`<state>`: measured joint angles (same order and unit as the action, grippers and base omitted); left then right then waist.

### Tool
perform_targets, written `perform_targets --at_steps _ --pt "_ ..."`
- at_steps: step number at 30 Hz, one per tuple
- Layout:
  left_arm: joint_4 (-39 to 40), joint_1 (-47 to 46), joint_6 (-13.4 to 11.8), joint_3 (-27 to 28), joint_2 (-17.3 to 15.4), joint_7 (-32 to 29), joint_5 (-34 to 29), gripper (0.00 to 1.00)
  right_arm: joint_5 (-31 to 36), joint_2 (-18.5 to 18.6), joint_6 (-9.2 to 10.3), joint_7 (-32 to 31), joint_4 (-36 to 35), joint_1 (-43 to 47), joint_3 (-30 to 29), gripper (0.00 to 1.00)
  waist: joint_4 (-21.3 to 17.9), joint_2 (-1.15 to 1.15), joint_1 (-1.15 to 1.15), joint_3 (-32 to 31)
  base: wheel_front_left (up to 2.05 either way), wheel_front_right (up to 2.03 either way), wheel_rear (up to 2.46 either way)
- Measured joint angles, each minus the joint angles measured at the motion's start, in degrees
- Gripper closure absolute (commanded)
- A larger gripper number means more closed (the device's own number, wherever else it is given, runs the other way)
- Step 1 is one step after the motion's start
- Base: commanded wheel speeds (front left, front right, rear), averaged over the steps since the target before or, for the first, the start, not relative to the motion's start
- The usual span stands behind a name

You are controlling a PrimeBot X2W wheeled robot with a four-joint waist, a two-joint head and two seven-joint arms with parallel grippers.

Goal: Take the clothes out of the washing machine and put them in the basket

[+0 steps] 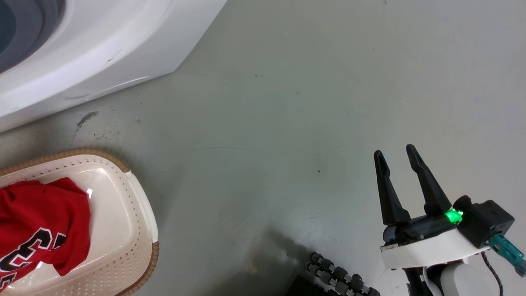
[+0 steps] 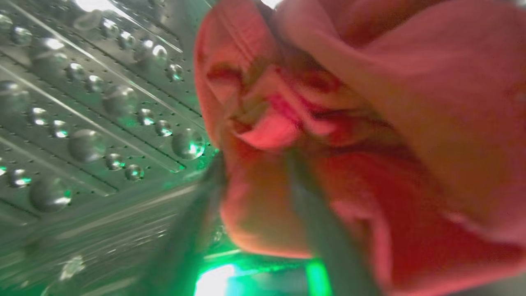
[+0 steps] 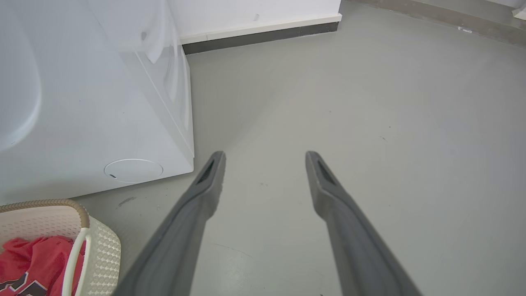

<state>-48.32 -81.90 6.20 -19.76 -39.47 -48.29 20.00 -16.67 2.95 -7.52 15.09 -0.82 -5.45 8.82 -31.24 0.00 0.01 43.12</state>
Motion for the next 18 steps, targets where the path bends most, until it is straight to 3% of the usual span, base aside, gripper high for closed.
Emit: perform_targets --at_steps 9,18 --pt "-0.9 0.3 0.7 -0.6 -1.1 7.7 0.8 1.0 0.6 0.0 0.0 0.0 0.5 -1.0 1.1 0.0 -0.2 0.0 0.0 -1.5 0.0 0.0 0.0" --pt "0.4 5.8 1.2 -3.6 0.9 27.7 3.4 1.0 4.5 -0.1 0.0 0.0 1.0 -2.2 -1.9 0.0 2.8 0.0 -0.01 -6.2 0.0 0.0 0.0"
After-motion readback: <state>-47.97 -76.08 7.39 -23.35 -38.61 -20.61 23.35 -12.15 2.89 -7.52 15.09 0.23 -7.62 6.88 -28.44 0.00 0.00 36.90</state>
